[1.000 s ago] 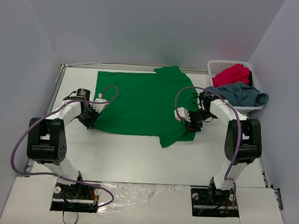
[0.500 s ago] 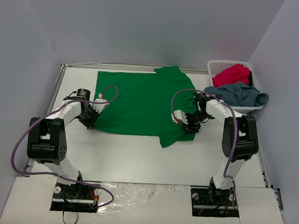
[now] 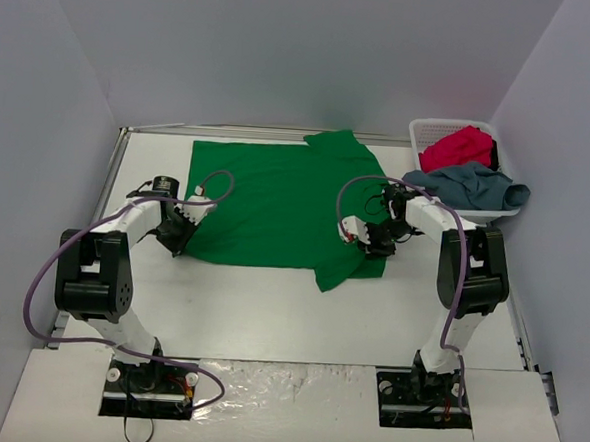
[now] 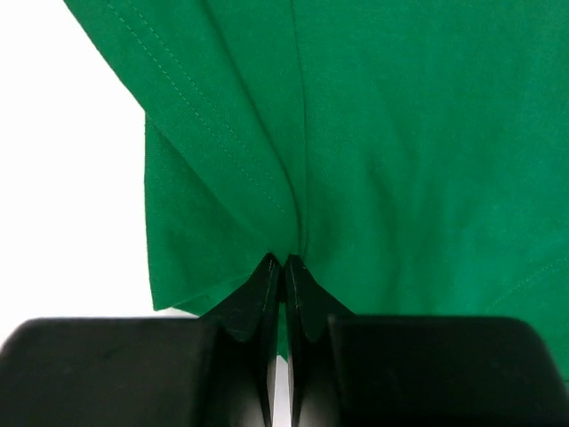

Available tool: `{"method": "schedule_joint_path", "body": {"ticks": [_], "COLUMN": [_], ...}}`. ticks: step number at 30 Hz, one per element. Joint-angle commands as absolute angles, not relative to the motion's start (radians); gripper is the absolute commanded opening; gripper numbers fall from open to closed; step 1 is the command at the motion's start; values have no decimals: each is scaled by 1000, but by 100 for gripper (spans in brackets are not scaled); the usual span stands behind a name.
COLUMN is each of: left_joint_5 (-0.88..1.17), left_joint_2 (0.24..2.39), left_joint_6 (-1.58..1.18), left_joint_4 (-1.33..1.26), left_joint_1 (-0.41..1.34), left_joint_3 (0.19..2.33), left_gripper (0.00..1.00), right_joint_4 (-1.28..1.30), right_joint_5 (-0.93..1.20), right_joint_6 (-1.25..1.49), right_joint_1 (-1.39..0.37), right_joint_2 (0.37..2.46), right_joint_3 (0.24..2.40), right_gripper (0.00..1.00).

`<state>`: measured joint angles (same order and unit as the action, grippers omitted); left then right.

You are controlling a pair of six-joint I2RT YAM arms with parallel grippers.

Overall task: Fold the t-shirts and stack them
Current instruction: Grap the side of the flattened tshirt closest away from the robot with both arms, then fold the flattened tshirt in 1/3 of the way

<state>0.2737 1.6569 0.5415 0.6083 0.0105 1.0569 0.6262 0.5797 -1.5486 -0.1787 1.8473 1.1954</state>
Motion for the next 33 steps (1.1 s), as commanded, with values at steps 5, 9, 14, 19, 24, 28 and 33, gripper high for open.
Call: {"method": "schedule_joint_path", "body": {"ticks": [5, 9, 14, 19, 24, 28, 33], "left_joint_5": [299, 317, 342, 356, 371, 380, 387], "left_joint_2": [1640, 1599, 1549, 1539, 1509, 1467, 1408], "left_joint_6": [538, 529, 528, 546, 575, 595, 626], "left_joint_4": [634, 641, 660, 699, 718, 718, 712], "left_joint_1": [6, 6, 8, 6, 6, 6, 6], "left_joint_3": [1086, 1098, 1143, 1210, 1220, 1177, 1094], "left_gripper": [2, 2, 2, 2, 2, 2, 2], "right_joint_4": [664, 672, 673, 710, 750, 772, 813], "right_joint_5": [557, 535, 497, 472, 499, 489, 468], "right_joint_6": [-1433, -1341, -1204, -1108, -1060, -1016, -973], "right_joint_1": [-190, -190, -178, -167, -184, -210, -245], "right_joint_2": [1813, 1737, 1681, 1677, 1620, 1566, 1505], "right_joint_3": [1244, 1288, 1402, 1528, 1514, 1462, 1413], "right_gripper": [0, 0, 0, 0, 0, 0, 0]}}
